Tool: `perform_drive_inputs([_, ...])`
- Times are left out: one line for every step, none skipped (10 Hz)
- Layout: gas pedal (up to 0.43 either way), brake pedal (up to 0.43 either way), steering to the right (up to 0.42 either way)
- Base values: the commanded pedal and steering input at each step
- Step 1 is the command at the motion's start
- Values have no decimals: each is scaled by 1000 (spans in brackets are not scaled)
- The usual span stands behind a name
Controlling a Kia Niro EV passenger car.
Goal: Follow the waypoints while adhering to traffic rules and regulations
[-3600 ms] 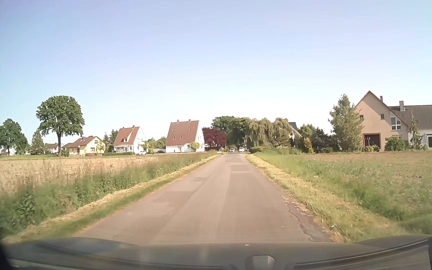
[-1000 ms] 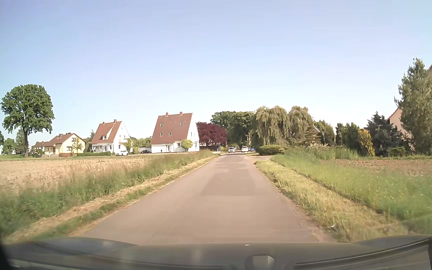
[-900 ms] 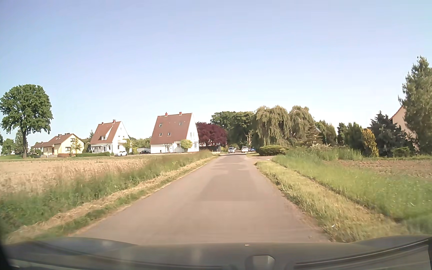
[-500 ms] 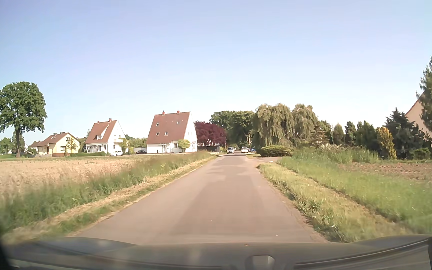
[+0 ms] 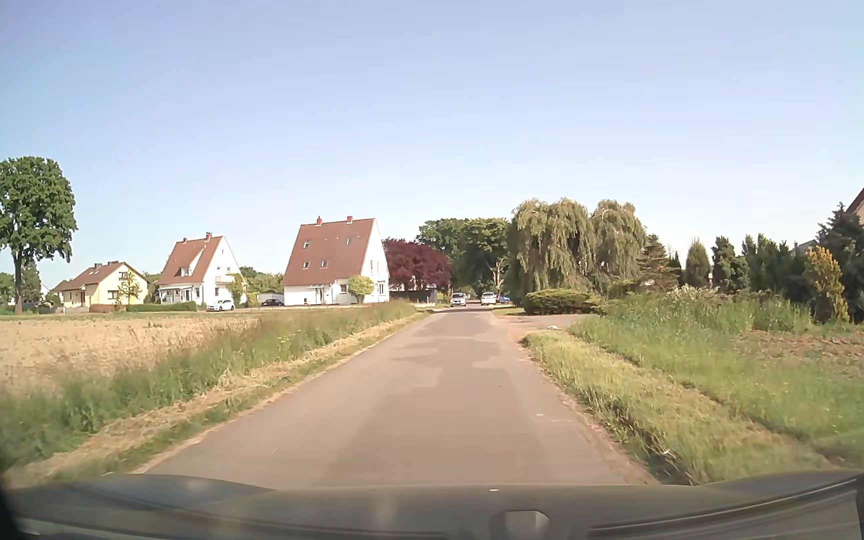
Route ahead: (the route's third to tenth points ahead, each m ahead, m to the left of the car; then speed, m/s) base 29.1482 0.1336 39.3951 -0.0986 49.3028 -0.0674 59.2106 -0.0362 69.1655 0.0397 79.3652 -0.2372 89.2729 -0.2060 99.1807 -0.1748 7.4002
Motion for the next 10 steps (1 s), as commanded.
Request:
perform_drive_inputs([98, 6, 4])
perform_drive_inputs([98, 6, 3])
perform_drive_inputs([98, 6, 2])
perform_drive_inputs([98, 6, 2])
perform_drive_inputs([98, 6, 2])
perform_drive_inputs([98, 6, 2])
perform_drive_inputs([98, 6, 3])
perform_drive_inputs([98, 6, 1])
perform_drive_inputs([98, 6, -2])
perform_drive_inputs([98, 0, -2])
